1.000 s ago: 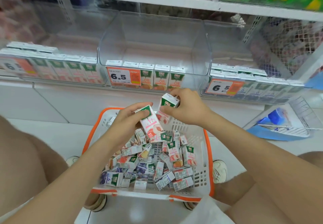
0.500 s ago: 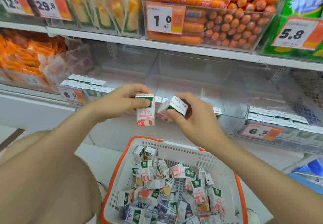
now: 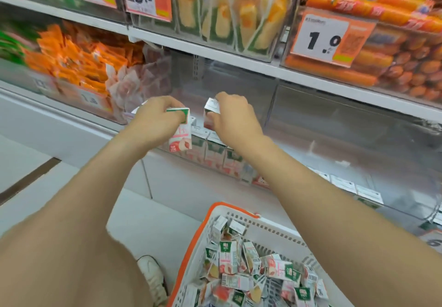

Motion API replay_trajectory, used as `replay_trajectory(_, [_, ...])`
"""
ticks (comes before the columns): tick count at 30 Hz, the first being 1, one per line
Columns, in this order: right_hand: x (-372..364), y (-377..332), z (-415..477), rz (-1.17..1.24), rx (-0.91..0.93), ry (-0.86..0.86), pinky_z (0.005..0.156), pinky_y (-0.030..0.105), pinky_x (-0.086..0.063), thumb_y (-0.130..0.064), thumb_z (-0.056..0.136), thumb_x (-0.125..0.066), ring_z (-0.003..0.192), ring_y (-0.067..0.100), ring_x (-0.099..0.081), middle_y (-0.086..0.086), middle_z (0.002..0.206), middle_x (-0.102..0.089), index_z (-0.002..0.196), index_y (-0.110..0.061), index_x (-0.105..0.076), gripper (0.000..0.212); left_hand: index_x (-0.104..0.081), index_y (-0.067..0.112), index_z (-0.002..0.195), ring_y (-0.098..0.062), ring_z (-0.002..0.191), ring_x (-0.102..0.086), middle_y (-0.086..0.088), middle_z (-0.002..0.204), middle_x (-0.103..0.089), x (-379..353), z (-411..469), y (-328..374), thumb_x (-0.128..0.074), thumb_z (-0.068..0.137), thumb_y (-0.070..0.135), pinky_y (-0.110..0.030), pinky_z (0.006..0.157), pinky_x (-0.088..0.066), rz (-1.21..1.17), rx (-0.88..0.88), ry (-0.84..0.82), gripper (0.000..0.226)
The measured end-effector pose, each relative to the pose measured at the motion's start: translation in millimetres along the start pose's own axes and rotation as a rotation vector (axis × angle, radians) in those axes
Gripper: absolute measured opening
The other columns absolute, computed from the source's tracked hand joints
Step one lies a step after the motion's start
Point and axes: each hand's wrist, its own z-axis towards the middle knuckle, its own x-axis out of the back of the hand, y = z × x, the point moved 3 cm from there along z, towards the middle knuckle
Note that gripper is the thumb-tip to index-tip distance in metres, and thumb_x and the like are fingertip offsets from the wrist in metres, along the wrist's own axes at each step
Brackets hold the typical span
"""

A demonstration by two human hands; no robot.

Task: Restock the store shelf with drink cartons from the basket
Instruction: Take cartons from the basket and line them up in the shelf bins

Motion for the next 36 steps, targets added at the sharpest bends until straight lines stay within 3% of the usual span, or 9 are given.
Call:
replay_trajectory(5, [-46,3,36,0.095,-0.068,-0.371,0.052,0.034,-0.029,-0.029,0.099,-0.056,0.081,0.036,-0.055,0.011,0.079,-0.051,0.073,-0.012,-0.041,0.034,-0.073,0.027,0.110,-0.032,0.102,-0.071,-0.006,0.105,-0.075,-2,8,-5,-0.056,0.102,0.016,-0.052,0.094,-0.058,0.087,-0.050,-0.119,0.022])
replay_trajectory(9, [-38,1,36,0.087,-0.052,-0.468,0.052,0.033,-0.031,-0.019,0.101,-0.044,0.074,0.029,-0.046,0.009,0.071,-0.048,0.066,-0.011,-0.039,0.036,-0.073,0.032,0.110,-0.031,0.097,-0.074,-0.004,0.104,-0.075,0,10,-6,-0.059,0.103,0.016,-0.053,0.090,-0.061,0.081,-0.060,-0.141,0.022])
replay_trajectory(14, [-3,-5,17,0.492,0.011,-0.262,0.071,0.040,-0.054,-0.041,0.105,-0.047,0.078,0.029,-0.066,0.010,0.085,-0.072,0.088,-0.006,-0.068,0.043,-0.067,0.024,0.133,-0.017,0.097,-0.074,0.002,0.116,-0.071,-1,14,-5,-0.071,0.100,0.027,-0.042,0.081,-0.065,-0.005,-0.085,-0.096,0.033])
replay_trajectory(20, [24,6,-5,0.726,0.056,-0.416,0.082,0.036,-0.061,-0.042,0.106,-0.056,0.089,0.026,-0.074,0.010,0.097,-0.079,0.104,-0.011,-0.079,0.039,-0.063,0.029,0.136,-0.009,0.107,-0.070,0.011,0.124,-0.068,-9,7,8,-0.073,0.099,0.029,-0.034,0.083,-0.064,-0.106,-0.192,-0.077,0.038])
replay_trajectory(24, [36,22,1,0.687,-0.008,-0.296,0.085,0.042,-0.064,-0.036,0.102,-0.066,0.086,0.024,-0.078,0.005,0.089,-0.080,0.098,-0.011,-0.081,0.029,-0.067,0.024,0.129,-0.010,0.104,-0.071,0.008,0.117,-0.073,-20,6,7,-0.056,0.107,0.030,-0.037,0.092,-0.061,-0.065,-0.242,-0.037,0.025])
replay_trajectory(28, [36,42,5,0.308,-0.048,0.067,0.079,0.045,-0.057,-0.037,0.100,-0.061,0.083,0.035,-0.070,0.013,0.074,-0.072,0.087,-0.004,-0.072,0.037,-0.063,0.016,0.132,-0.029,0.122,-0.057,-0.006,0.131,-0.063,-40,2,-6,-0.058,0.103,0.026,-0.039,0.102,-0.046,0.510,-0.370,-0.044,0.031])
replay_trajectory(31, [23,40,0,0.044,-0.037,-0.033,0.057,0.040,-0.042,-0.027,0.099,-0.060,0.085,0.043,-0.059,0.016,0.081,-0.058,0.087,-0.005,-0.057,0.026,-0.058,0.021,0.136,-0.035,0.124,-0.048,-0.007,0.136,-0.054,-56,-4,-12,-0.054,0.100,0.026,-0.047,0.104,-0.039,0.739,-0.395,-0.106,0.036])
replay_trajectory(34, [3,28,-1,-0.034,-0.020,-0.199,0.077,0.048,-0.055,-0.023,0.098,-0.060,0.101,0.043,-0.058,0.018,0.107,-0.061,0.106,-0.006,-0.059,0.019,-0.058,0.021,0.133,-0.034,0.120,-0.047,-0.007,0.132,-0.054,-63,-8,-11,-0.046,0.100,0.028,-0.048,0.102,-0.037,0.815,-0.414,-0.081,0.036])
replay_trajectory(36, [-6,17,1,-0.052,-0.010,-0.278,0.075,0.046,-0.056,-0.018,0.095,-0.059,0.093,0.041,-0.060,0.017,0.104,-0.061,0.100,-0.006,-0.059,0.012,-0.057,0.018,0.133,-0.033,0.118,-0.047,-0.006,0.129,-0.054,-66,-10,-13,-0.041,0.102,0.033,-0.048,0.101,-0.036,0.880,-0.430,-0.058,0.038])
